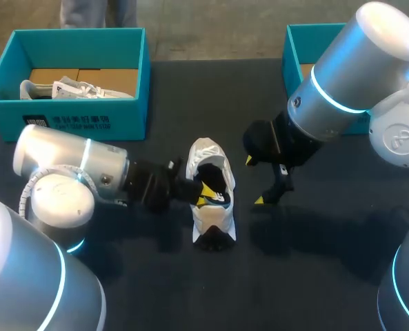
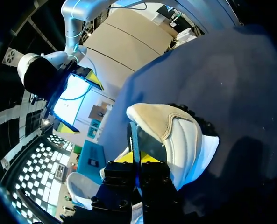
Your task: Take the shoe out of the shoebox, open the shoe tongue, remove and reinsert the insole, then place the shoe into the shoebox
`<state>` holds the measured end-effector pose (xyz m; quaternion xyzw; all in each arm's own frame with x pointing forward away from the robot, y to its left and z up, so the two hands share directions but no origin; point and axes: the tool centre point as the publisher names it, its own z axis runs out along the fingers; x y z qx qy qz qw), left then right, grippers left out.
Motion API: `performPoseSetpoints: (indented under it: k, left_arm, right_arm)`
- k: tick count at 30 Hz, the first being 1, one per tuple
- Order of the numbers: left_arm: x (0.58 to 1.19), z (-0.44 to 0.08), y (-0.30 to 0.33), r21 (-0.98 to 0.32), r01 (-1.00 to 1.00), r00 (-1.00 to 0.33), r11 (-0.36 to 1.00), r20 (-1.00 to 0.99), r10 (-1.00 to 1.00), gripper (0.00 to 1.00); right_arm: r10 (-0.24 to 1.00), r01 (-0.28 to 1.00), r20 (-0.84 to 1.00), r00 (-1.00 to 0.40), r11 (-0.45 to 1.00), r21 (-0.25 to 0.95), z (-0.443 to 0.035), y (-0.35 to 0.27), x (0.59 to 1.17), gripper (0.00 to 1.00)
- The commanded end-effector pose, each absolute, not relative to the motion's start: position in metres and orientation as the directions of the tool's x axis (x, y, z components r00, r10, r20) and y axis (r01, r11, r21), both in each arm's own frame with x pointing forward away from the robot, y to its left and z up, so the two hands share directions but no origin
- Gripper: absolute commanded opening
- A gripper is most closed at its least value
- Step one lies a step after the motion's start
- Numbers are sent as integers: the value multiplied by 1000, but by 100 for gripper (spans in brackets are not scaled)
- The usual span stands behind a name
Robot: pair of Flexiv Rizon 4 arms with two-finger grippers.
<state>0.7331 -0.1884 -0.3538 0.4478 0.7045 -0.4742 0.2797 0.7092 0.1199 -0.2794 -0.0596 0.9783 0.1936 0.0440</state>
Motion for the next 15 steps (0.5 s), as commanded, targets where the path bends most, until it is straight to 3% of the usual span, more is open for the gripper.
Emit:
performPoseSetpoints:
  k: [1, 4, 7, 9, 15]
  left_arm:
    - [737, -355, -187, -414, 897, -441, 155, -818, 369, 0]
    - [734, -353, -189, -418, 896, -444, 153, -820, 362, 0]
    - [730, -352, -191, -423, 894, -448, 150, -821, 354, 36]
    - [727, -350, -190, -423, 894, -448, 149, -823, 349, 46]
    - [720, -341, -188, -428, 894, -448, 136, -830, 333, 43]
  right_arm:
    - [-99, -134, -112, -989, 918, 374, -281, 120, 708, 100]
    - [-99, -134, -112, -989, 918, 374, -281, 120, 708, 100]
    - [-99, -134, -112, -989, 918, 374, -281, 120, 708, 100]
    - [-99, -134, -112, -989, 918, 374, -281, 120, 708, 100]
    - [-99, -134, -112, -989, 918, 374, -281, 120, 708, 100]
